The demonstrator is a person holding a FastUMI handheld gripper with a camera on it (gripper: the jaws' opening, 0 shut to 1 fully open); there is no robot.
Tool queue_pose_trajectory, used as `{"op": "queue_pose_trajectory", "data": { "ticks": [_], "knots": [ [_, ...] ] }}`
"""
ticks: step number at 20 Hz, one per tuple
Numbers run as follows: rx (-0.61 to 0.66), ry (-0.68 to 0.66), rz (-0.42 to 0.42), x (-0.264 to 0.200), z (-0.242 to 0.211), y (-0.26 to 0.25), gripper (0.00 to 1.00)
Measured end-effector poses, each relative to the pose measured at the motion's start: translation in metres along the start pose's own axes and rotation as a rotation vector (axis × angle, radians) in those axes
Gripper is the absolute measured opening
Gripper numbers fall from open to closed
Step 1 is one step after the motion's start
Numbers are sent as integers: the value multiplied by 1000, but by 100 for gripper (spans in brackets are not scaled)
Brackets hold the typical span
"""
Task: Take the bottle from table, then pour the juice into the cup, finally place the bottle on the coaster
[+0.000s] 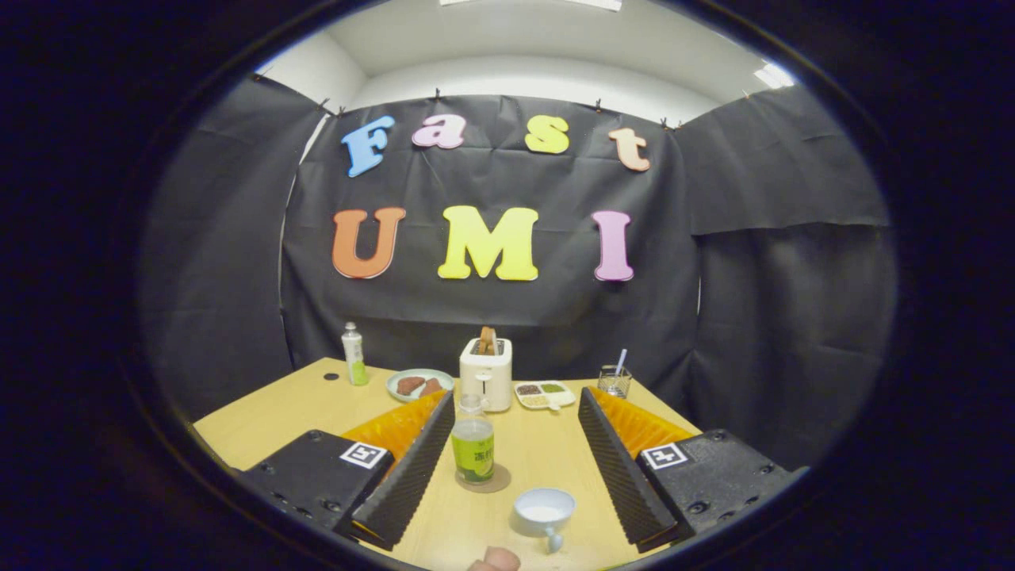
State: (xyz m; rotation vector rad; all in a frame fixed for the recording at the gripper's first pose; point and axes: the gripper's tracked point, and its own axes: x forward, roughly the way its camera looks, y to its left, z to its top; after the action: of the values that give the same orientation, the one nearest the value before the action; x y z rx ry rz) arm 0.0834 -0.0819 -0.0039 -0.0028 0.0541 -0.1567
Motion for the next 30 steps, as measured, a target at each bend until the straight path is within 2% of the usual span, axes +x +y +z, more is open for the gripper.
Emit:
{"op": "queue_pose_trajectory", "data": {
  "ticks": [7, 10, 17, 23, 30],
  "knots": [
    [-4, -25, 10, -54, 4, -2, 100],
    [-18, -31, -8, -71, 1, -8, 100],
    [-38, -39, 8, -107, -12, -2, 100],
    [7, -30, 23, -119, -33, -4, 100],
    [-37, -59, 14, -125, -37, -4, 100]
  ]
}}
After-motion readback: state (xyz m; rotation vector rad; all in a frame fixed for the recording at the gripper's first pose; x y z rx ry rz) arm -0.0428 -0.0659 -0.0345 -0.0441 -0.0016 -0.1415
